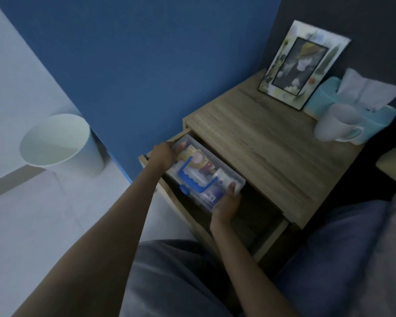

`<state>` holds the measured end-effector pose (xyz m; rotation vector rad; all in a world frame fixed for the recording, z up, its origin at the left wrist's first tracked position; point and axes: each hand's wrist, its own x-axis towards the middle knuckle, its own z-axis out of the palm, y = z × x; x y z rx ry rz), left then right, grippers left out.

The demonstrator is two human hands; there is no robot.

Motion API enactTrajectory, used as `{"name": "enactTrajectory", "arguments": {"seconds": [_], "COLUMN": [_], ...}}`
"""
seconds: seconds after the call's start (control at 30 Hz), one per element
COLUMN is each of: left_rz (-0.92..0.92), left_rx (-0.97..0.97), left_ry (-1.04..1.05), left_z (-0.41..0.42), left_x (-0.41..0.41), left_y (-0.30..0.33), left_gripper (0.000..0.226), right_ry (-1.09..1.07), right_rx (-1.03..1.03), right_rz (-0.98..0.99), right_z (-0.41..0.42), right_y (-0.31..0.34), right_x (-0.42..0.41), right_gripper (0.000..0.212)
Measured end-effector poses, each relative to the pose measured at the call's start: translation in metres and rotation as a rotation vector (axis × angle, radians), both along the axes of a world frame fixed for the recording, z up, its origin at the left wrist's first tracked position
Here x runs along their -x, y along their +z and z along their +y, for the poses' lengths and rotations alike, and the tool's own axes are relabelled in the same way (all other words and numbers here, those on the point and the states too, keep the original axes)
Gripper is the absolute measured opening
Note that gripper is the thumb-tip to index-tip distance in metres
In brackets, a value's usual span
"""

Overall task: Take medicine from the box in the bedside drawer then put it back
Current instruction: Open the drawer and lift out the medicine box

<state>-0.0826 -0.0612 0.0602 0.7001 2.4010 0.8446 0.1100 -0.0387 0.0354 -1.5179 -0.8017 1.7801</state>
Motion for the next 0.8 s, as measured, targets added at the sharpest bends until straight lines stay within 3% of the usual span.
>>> {"name": "enactTrajectory", "arguments": {"seconds": [0.23,0.4,0.57,0.8], "left_rz": [0.129,0.216,0.199,0.050], "left_rx": [-0.023,-0.011,-0.041,-0.089], "left_ry": [0.043,0.063,0.072,0.153], "left_z": [-0.017,0.005,0.055,0.132], "left_x": [-0.007,-0.014,-0.021,-0.035], "left_y": [0.059,0.105,0.123,0.093], "left_gripper": [0.056,0.055,0.063,0.058], "right_ry": [0.061,0.078,0.214,0.388], "right_rx": [0.040,0.034,0.000,-0.063], "right_rz": [0.118,0.075,0.059,0.002], "right_z": [-0.002,0.047,0.139,0.249], "right_y": [0.056,0.100,0.127,0.124], "right_x": [-0.010,-0.008,-0.008,-0.003], "right_gripper": [0.040,0.045,0.044,0.041]}}
